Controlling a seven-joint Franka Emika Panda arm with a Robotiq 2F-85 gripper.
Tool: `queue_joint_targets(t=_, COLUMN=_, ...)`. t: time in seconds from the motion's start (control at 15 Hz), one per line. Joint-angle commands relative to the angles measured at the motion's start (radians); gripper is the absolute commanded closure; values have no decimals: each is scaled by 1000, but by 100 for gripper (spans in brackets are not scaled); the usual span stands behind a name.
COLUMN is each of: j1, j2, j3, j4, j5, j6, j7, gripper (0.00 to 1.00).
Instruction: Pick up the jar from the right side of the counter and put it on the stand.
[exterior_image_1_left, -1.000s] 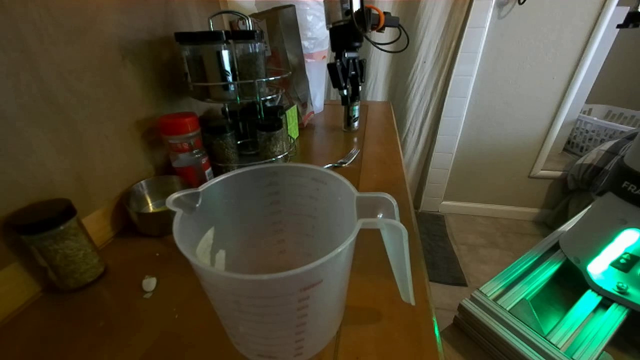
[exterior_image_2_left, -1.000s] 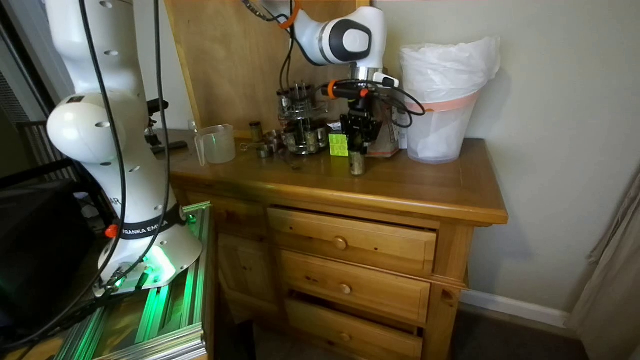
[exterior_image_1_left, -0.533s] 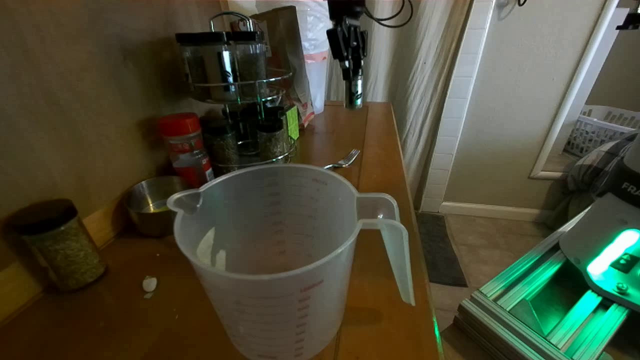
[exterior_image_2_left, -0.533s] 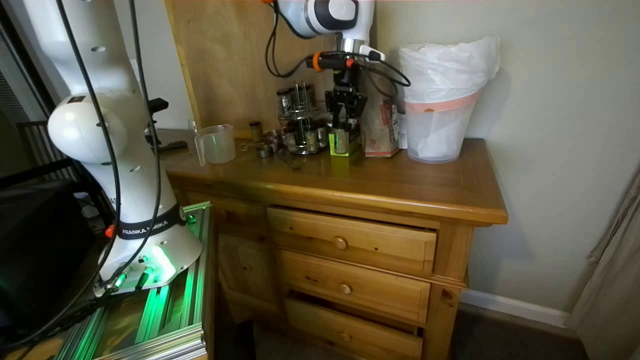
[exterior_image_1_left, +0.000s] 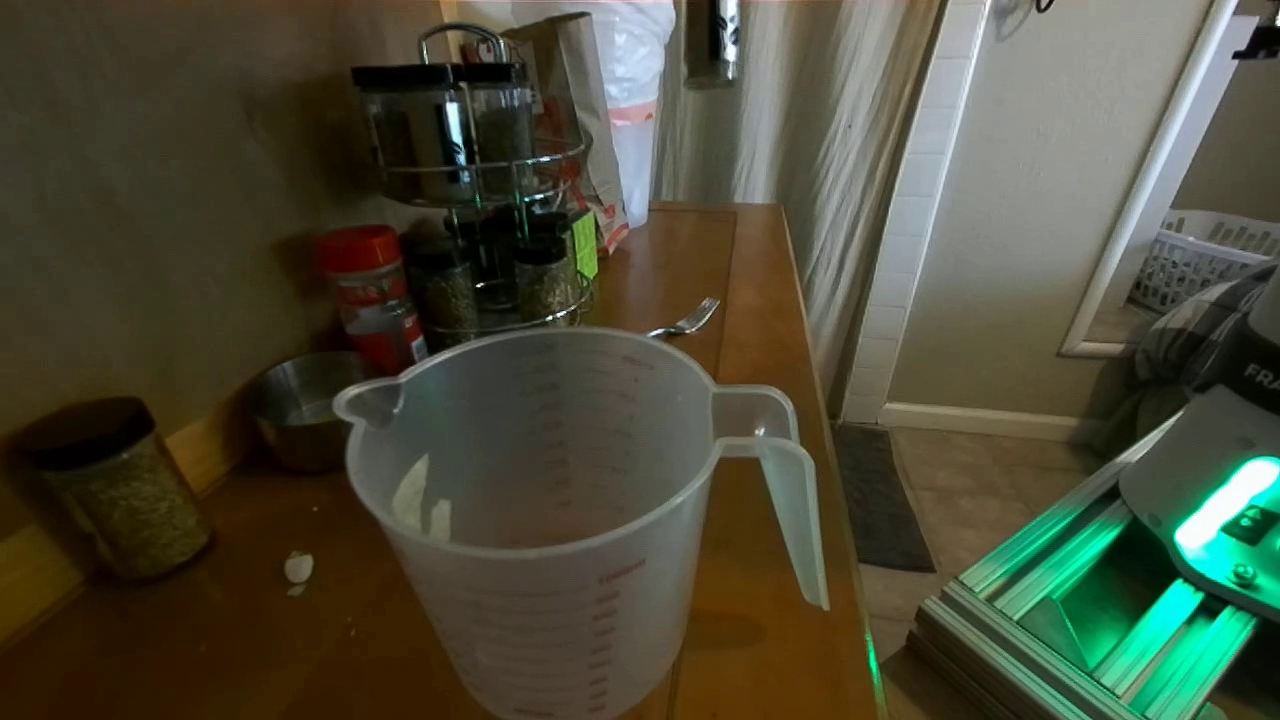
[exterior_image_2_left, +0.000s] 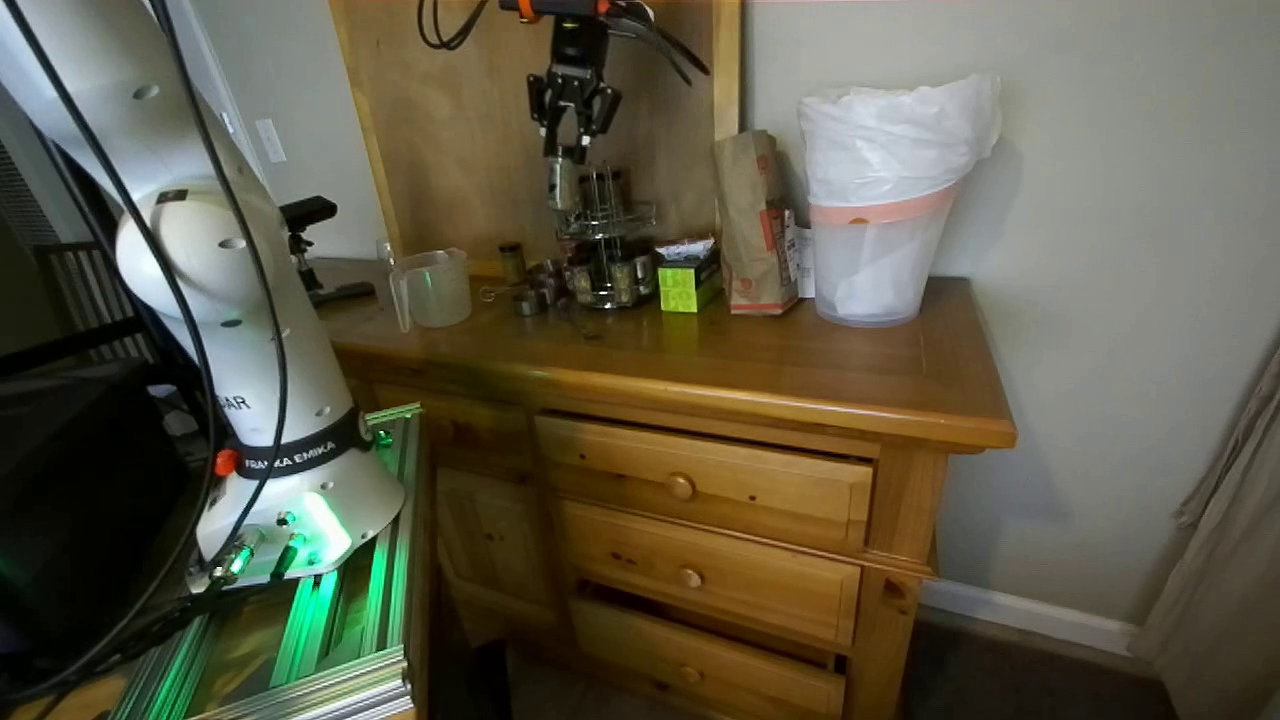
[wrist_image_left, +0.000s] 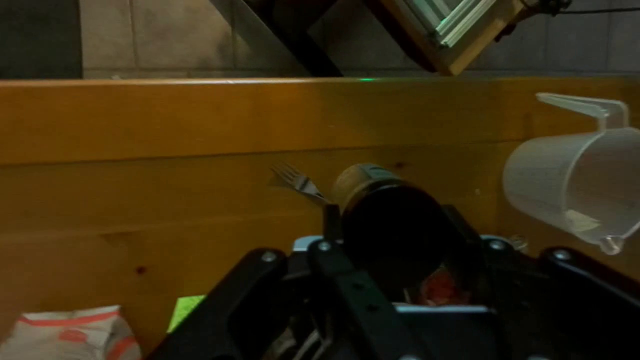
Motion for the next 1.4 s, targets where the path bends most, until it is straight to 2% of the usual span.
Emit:
queue_joint_targets(t=0.0, j1=46, j2=-25, j3=-10, j4=10, j5=132, j6=-47, j7=-115, gripper=76)
queue_joint_targets(t=0.07, j1=37, j2=-17, j3=0, j4=4, j5=68, j6=-13, j7=-46, gripper=76)
queue_joint_targets(t=0.13, j1=44, j2=-18, j3=3, j4=5, j5=73, j6=-15, j7=-49, gripper=51)
queue_joint_targets(t=0.27, j1=43, j2=-15, j3=3, j4=4, j5=72, j6=-14, j7=-47, gripper=51)
queue_joint_targets(t=0.33, j1=41, j2=-14, j3=1, j4=4, j5=72, j6=-14, j7=-47, gripper=76)
queue_joint_targets(t=0.53, j1=51, j2=-29, j3=28, j4=-49, j5=68, j6=185, j7=14, gripper=76)
queue_joint_targets(t=0.8, j1=67, j2=-29, j3=55, j4=-88, j5=61, j6=337, j7=53, gripper=76)
queue_joint_targets(t=1.07, j1=71, j2=-18, j3=72, j4=-108, j5=10, j6=426, j7=86, gripper=76)
queue_joint_targets(t=1.33, j1=72, j2=-3, j3=77, j4=-116, j5=-37, j6=454, j7=113, gripper=76)
